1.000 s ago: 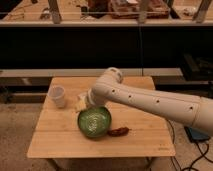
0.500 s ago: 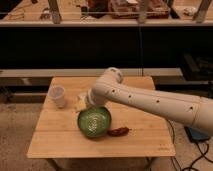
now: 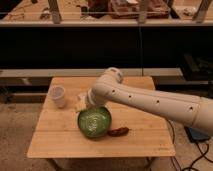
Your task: Drag the ceramic bowl in a circle
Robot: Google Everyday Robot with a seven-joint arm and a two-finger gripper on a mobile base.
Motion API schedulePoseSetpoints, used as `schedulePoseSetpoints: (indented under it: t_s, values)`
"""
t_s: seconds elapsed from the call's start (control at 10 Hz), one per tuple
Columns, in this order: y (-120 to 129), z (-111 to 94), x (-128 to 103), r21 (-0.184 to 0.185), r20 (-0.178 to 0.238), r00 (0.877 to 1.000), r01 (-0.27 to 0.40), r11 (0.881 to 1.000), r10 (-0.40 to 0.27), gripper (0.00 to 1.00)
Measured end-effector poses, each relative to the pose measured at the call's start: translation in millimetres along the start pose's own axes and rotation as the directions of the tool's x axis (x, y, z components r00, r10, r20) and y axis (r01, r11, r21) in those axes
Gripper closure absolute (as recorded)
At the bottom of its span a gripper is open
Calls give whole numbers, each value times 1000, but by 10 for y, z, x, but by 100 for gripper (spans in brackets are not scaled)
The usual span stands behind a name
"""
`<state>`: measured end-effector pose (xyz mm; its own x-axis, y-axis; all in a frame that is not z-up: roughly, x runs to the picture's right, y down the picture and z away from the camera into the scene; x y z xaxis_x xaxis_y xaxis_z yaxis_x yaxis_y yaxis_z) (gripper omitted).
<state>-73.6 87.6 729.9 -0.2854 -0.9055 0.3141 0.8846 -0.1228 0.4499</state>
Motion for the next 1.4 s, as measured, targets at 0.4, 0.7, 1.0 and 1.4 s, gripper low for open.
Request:
schedulePoseSetpoints:
  t_s: [0.4, 0.7, 1.0, 1.4]
  values:
    - [199, 407, -253, 35, 34, 999, -10, 999, 9, 20]
    - [371, 418, -202, 50, 54, 998, -20, 999, 18, 20]
    - [470, 461, 2, 57, 70, 997, -15, 998, 11, 20]
    - [681, 605, -114, 70, 85, 996, -43, 997, 37, 20]
